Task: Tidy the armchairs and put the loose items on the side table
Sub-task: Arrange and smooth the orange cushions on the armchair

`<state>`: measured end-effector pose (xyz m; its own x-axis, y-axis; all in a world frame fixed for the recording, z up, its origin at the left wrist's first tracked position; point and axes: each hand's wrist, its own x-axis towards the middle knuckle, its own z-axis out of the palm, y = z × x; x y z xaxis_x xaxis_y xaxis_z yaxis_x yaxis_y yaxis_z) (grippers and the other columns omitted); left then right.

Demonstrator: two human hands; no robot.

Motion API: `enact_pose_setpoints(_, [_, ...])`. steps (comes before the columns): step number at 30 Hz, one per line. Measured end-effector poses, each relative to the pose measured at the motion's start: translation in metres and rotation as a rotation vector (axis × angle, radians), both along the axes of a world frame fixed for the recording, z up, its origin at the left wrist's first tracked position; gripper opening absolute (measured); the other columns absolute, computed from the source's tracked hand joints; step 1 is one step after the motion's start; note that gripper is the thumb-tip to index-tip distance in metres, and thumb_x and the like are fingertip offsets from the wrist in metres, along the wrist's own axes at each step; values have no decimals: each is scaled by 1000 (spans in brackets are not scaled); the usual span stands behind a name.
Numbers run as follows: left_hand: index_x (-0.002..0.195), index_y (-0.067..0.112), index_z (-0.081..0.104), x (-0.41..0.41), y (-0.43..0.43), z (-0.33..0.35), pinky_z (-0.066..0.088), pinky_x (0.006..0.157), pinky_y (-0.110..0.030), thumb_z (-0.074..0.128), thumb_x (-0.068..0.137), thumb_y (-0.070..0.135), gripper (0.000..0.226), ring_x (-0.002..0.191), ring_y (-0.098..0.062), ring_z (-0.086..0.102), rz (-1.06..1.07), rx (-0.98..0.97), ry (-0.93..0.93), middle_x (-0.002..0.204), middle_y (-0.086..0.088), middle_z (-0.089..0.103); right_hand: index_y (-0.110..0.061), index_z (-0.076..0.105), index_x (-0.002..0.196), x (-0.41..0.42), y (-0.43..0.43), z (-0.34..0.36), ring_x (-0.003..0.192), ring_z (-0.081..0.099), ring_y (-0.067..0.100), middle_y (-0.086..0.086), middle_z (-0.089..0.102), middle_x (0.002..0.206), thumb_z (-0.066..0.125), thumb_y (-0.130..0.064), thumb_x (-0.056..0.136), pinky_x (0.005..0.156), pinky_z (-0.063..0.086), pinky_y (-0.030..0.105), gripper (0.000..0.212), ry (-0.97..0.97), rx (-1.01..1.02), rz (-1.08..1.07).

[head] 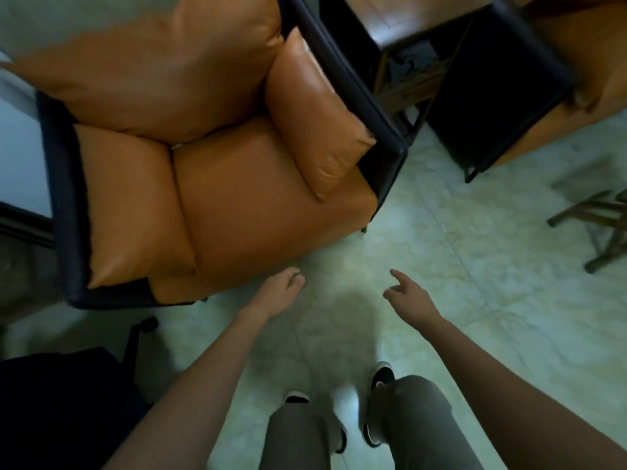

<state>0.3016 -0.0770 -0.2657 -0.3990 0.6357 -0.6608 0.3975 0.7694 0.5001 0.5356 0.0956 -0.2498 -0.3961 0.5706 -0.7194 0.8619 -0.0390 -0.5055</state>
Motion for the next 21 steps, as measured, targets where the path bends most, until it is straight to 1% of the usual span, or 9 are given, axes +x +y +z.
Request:
enact_pose_setpoints(3, [137, 9, 56, 34, -11, 59, 37, 84, -17, 49, 104, 27, 38, 123, -21, 57, 24, 2, -58, 133, -7, 60, -23, 45, 147, 38, -11, 65, 115, 60, 29, 13, 62, 132, 56, -27, 98, 98, 46, 37, 51, -21, -47, -36])
enact_pose_setpoints(6, [120, 3, 65, 64, -13, 96, 36, 75, -18, 56, 100, 16, 25, 104, -19, 60, 74, 53, -50, 109, -6, 64, -22, 52, 142, 76, -14, 108, 109, 63, 27, 12, 66, 126, 58, -26, 96, 93, 48, 35, 46, -21, -50, -83])
enact_pose_setpoints(7, [118, 5, 66, 72, -12, 107, 38, 75, -19, 57, 100, 16, 23, 102, -17, 60, 82, 54, -50, 107, -3, 64, -21, 54, 140, 88, -13, 119, 105, 64, 26, 12, 67, 122, 59, -26, 95, 91, 49, 34, 45, -15, -47, -104])
enact_pose_setpoints(10, [126, 9, 63, 101, 0, 127, 40, 87, -21, 59, 97, 19, 30, 113, -21, 59, 62, 47, -9, 123, -9, 63, -19, 57, 137, 127, -5, 141, 85, 65, 19, 8, 68, 110, 59, -25, 95, 76, 50, 31, 42, 7, -46, -140])
enact_pose_setpoints(12, [131, 11, 60, 122, 15, 138, 38, 95, -23, 61, 96, 19, 36, 120, -24, 55, 83, 48, 11, 131, -13, 57, -21, 57, 136, 149, 7, 152, 78, 64, 17, 7, 67, 111, 59, -25, 96, 73, 51, 31, 40, 21, -50, -151])
enact_pose_setpoints(16, [134, 13, 56, 171, 60, 159, 41, 95, -23, 58, 98, 23, 37, 119, -20, 55, 189, 57, -21, 132, -7, 54, -22, 57, 138, 186, 59, 164, 78, 64, 11, 6, 68, 113, 57, -25, 97, 71, 46, 26, 41, 75, -53, -125])
enact_pose_setpoints(18, [135, 16, 54, 196, 83, 164, 46, 98, -29, 57, 99, 25, 38, 116, -19, 57, 246, 65, -23, 133, -5, 55, -23, 57, 138, 207, 92, 168, 76, 63, 11, 5, 69, 110, 55, -25, 98, 69, 46, 24, 41, 109, -56, -121])
enact_pose_setpoints(20, [136, 16, 55, 221, 108, 167, 49, 97, -33, 56, 99, 27, 38, 116, -20, 59, 275, 62, -9, 135, -7, 57, -22, 58, 137, 231, 129, 173, 78, 62, 12, 6, 69, 109, 56, -25, 97, 73, 48, 25, 40, 114, -56, -123])
enact_pose_setpoints(21, [136, 15, 55, 235, 121, 171, 49, 94, -31, 55, 99, 26, 38, 117, -21, 59, 275, 56, -2, 136, -7, 57, -21, 59, 137, 245, 145, 176, 83, 62, 13, 8, 69, 112, 56, -25, 97, 78, 47, 26, 40, 109, -58, -124])
